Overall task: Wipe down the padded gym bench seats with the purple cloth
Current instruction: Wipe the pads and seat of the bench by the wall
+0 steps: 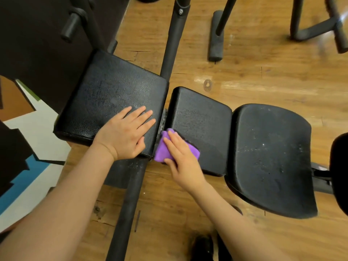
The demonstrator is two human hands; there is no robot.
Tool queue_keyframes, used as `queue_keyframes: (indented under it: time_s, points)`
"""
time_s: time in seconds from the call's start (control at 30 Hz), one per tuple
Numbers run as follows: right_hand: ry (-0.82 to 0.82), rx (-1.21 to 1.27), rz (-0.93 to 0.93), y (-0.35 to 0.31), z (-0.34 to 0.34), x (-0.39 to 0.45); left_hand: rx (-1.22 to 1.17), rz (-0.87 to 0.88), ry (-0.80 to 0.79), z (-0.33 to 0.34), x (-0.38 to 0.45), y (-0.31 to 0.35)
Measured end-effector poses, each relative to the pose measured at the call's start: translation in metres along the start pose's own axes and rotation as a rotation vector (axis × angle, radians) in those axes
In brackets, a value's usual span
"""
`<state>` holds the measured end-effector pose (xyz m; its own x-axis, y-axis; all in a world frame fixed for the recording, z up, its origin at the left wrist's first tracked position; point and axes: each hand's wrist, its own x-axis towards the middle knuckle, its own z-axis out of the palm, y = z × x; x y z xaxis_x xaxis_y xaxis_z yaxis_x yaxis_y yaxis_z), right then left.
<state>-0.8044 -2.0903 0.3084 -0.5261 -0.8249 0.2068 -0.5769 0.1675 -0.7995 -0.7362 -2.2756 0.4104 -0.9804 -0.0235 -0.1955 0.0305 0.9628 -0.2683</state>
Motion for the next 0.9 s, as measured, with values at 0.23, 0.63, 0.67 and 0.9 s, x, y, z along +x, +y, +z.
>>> queue_keyframes:
  time_s: [0.23, 0.63, 0.67, 0.9]
  points:
    - [0.116, 0.011, 0.192, 0.069, -0.041, -0.021, -0.010, -0.001, -0.002, 0.003, -0.001, -0.001]
    - [0.203, -0.009, 0.292, 0.010, -0.002, 0.087, 0.005, 0.009, 0.007, 0.005, 0.001, -0.002]
    - [0.193, 0.000, 0.256, 0.013, -0.004, 0.078, -0.001, 0.008, 0.004, 0.005, 0.000, -0.002]
    - [0.301, -0.024, 0.528, 0.079, -0.051, 0.041, -0.009, -0.003, 0.009, 0.006, 0.000, -0.002]
